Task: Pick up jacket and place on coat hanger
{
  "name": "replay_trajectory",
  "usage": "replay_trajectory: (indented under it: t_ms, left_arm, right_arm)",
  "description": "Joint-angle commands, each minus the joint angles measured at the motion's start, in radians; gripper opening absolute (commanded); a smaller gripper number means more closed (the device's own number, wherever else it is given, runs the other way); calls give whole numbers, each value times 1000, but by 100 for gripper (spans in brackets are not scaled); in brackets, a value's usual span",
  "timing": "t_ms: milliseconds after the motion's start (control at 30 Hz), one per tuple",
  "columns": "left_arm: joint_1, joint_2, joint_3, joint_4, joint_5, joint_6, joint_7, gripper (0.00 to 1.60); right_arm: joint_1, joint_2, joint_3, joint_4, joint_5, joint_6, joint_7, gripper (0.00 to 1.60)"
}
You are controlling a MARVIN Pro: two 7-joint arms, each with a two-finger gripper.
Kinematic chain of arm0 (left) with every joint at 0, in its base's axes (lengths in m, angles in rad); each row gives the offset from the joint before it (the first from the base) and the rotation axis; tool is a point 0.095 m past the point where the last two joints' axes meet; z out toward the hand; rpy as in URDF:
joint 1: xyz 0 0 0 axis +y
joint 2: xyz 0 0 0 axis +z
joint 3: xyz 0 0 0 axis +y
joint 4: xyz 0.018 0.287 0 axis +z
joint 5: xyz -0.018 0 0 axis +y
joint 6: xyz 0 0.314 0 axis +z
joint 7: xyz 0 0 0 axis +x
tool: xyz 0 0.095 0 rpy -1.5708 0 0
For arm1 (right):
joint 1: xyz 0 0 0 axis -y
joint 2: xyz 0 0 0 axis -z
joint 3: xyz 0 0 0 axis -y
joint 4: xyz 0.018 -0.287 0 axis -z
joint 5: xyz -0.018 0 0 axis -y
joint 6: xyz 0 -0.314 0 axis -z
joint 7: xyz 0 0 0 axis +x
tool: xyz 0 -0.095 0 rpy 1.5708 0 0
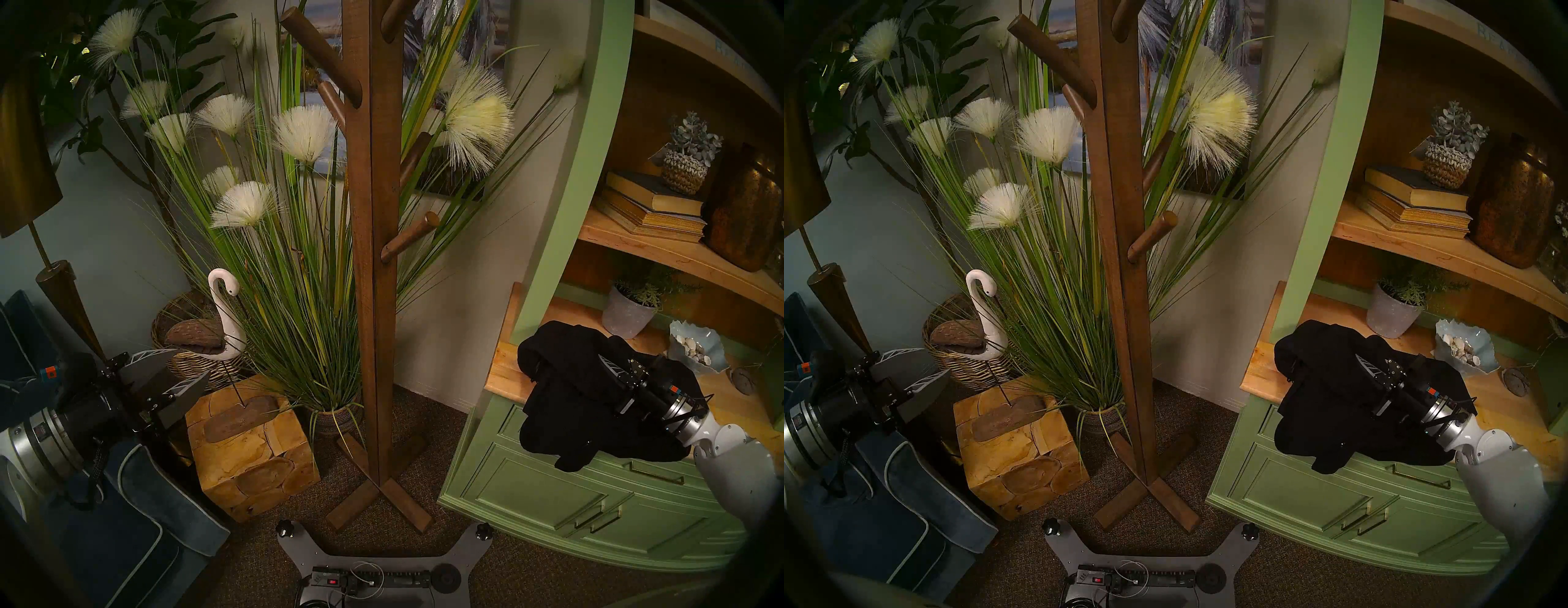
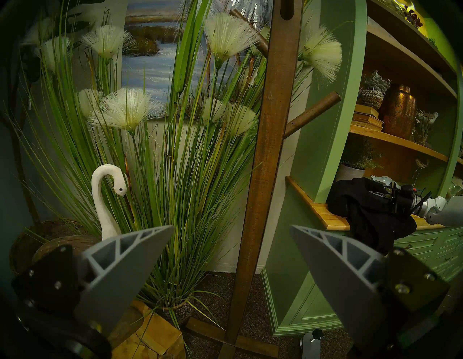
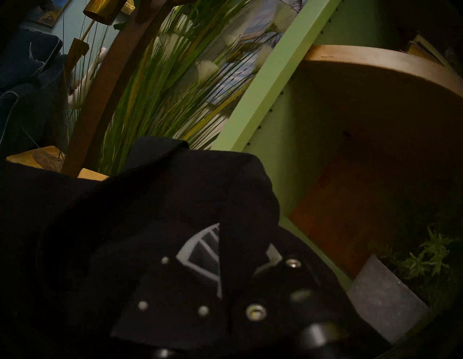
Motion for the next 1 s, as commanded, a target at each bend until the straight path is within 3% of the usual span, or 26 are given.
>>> replay_trajectory:
  t_ms: [0, 467, 733, 967]
  left_arm:
    - [-2, 2, -1, -16, -17, 1, -16, 160]
    - [-3, 2, 0, -15, -14, 0, -13, 160]
    - [-3, 2, 0, -15, -14, 0, -13, 160]
    - [-3, 2, 1, -15, -13, 0, -13, 160]
  right_arm:
    - [68, -40, 34, -9, 75, -30, 12, 0]
    - [54, -140, 122, -160, 225, -30, 141, 0]
    - [101, -207, 124, -232, 283, -30, 210, 0]
    - [184, -268, 84, -284, 295, -30, 239, 0]
